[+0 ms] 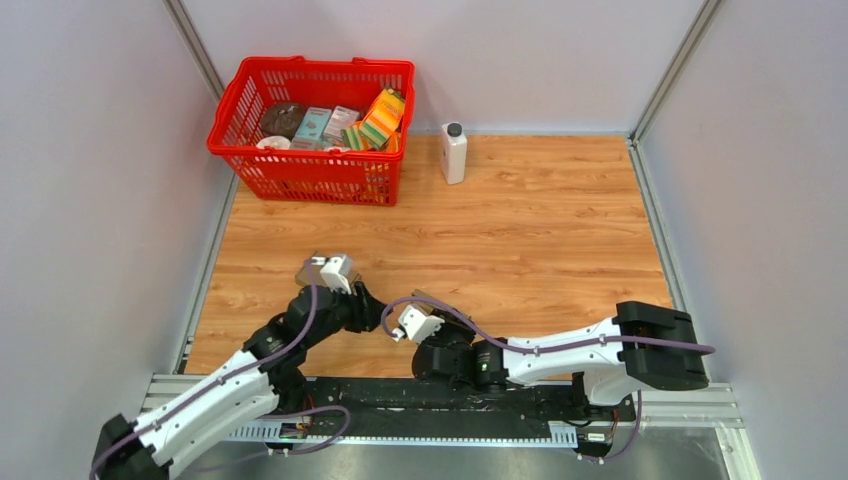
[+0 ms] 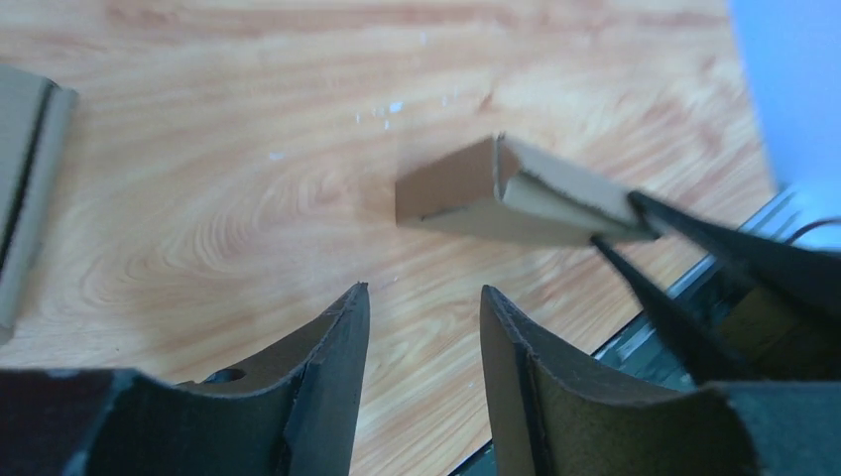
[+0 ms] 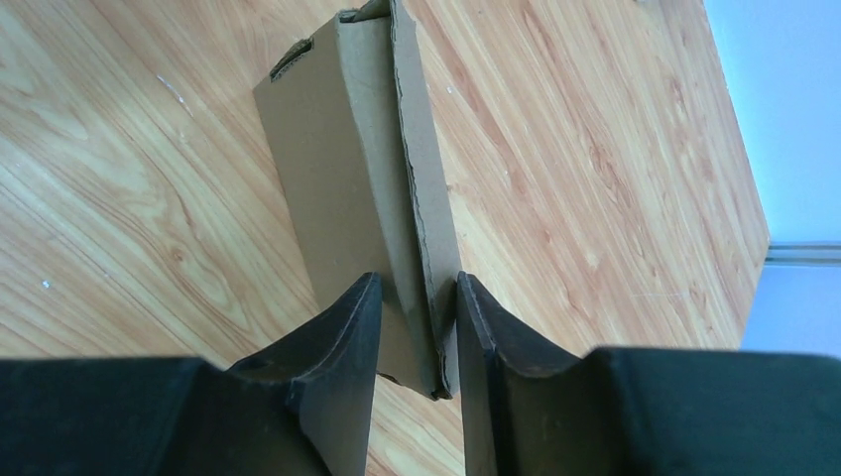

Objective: Fold the paper box

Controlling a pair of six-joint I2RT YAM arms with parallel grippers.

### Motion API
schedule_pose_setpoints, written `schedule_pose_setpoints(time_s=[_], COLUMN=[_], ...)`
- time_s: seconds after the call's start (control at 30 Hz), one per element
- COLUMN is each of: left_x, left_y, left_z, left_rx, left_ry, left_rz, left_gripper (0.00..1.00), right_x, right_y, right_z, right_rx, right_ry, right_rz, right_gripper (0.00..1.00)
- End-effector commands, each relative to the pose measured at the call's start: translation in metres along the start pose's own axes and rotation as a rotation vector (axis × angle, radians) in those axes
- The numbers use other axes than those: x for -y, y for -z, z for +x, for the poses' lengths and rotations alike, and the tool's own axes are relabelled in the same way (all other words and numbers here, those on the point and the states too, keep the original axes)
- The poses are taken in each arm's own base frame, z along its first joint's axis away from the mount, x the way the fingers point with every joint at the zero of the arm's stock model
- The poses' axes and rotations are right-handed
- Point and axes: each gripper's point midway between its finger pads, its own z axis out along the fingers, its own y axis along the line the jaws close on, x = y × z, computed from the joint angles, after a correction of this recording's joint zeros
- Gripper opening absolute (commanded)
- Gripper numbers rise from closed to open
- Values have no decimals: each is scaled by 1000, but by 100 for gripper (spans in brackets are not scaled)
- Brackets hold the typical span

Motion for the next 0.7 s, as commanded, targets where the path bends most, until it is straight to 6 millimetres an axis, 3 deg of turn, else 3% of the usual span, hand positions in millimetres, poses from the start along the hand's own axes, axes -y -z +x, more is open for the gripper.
schedule_pose_setpoints(time_s=[0.0, 0.1, 0.23, 0.3, 0.5, 0.67], left_x=[6, 23, 42, 54, 52, 48], left_y=[15, 13, -8, -17, -34, -44], left_z=[-14, -30, -35, -46, -58, -56], left_rx=[24, 24, -105, -90, -70, -100], left_ry=[144, 182, 215, 205, 203, 215], left_rz=[76, 132, 174, 226, 216, 199], left_gripper=[57, 60, 61, 66, 72, 73], right_x=[-10, -10, -8, -7, -5, -4], right_y=[1, 2, 1, 1, 0, -1], right_z=[-4, -5, -5, -4, -2, -2], right_rx=[47, 63, 67, 65, 61, 61], right_ry=[-60, -61, -81, -87, -107, -113], right_rz=[-76, -89, -101, -102, -113, -115], right_gripper=[35, 36, 36, 36, 36, 35])
